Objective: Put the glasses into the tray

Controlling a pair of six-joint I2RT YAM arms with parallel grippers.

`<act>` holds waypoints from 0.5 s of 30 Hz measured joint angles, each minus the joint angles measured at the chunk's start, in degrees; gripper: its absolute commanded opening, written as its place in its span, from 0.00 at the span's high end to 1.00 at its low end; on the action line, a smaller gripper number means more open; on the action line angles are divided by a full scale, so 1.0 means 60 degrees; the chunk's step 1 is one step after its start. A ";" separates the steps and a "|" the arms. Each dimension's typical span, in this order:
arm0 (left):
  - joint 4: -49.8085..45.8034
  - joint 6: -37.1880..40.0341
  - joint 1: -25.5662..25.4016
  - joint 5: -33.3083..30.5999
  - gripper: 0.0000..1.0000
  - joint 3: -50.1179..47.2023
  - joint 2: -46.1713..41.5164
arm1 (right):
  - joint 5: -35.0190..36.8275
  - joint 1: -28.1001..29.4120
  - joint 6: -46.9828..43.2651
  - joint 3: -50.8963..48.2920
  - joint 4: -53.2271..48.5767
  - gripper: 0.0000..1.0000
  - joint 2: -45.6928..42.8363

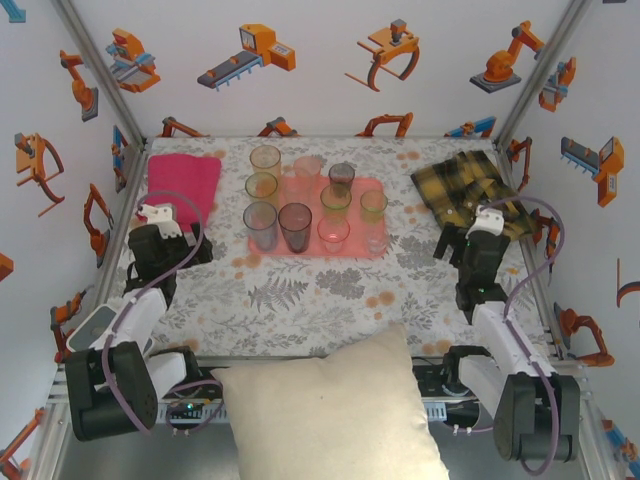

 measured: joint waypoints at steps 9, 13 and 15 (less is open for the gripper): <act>0.2324 -0.0091 0.0011 0.0102 0.03 -0.0619 0.0933 | 0.0117 -0.0084 -0.0208 -0.0834 0.1672 0.00 0.0936; 0.3300 -0.0197 0.0011 0.0076 0.03 -0.0623 0.1668 | 0.0044 -0.0135 -0.0211 -0.0976 0.2036 0.00 0.1373; 0.3796 -0.0259 0.0011 0.0029 0.03 -0.0641 0.2073 | 0.0018 -0.0178 -0.0211 -0.1013 0.2284 0.00 0.1424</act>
